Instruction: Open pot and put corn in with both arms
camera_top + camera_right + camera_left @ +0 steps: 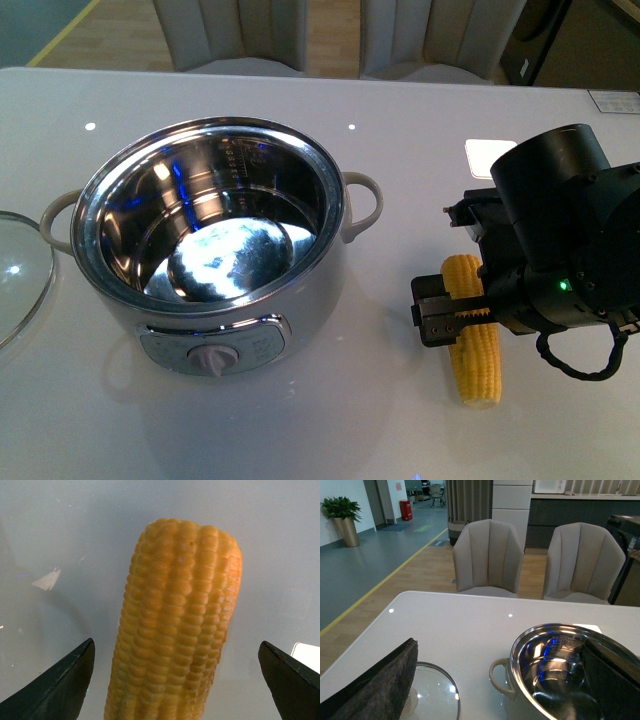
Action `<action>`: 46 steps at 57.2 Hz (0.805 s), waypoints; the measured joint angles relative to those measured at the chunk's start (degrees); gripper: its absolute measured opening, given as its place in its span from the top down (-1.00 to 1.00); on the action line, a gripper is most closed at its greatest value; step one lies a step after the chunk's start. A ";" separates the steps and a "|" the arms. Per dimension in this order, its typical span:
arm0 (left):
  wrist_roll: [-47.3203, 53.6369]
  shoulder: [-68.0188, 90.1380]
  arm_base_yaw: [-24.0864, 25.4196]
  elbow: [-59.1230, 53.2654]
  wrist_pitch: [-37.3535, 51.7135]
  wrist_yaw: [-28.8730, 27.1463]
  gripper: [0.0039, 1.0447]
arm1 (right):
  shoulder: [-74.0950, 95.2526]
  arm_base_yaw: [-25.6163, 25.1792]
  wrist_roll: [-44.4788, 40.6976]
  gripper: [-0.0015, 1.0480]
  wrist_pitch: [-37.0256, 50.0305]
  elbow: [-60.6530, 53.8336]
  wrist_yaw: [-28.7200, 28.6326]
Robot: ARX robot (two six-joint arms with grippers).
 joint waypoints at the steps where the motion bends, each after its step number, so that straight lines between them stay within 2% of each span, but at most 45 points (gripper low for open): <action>1: 0.00 0.00 0.00 0.00 0.00 0.00 -0.88 | 0.22 0.02 0.00 -0.83 -0.11 0.20 0.09; 33: 0.00 0.00 0.00 0.00 0.00 0.00 -0.88 | 3.26 1.16 0.96 -0.83 -1.70 2.10 1.18; 37: 0.00 0.00 0.00 0.00 0.00 0.00 -0.88 | 3.37 1.44 1.60 -0.64 -1.81 2.38 1.25; 43: 0.00 0.00 0.00 0.00 0.00 0.00 -0.88 | 3.39 1.66 1.88 -0.17 -2.08 2.58 1.51; 46: 0.00 0.00 0.00 0.00 0.00 -0.02 -0.88 | 3.41 1.66 1.95 -0.01 -2.10 2.58 1.62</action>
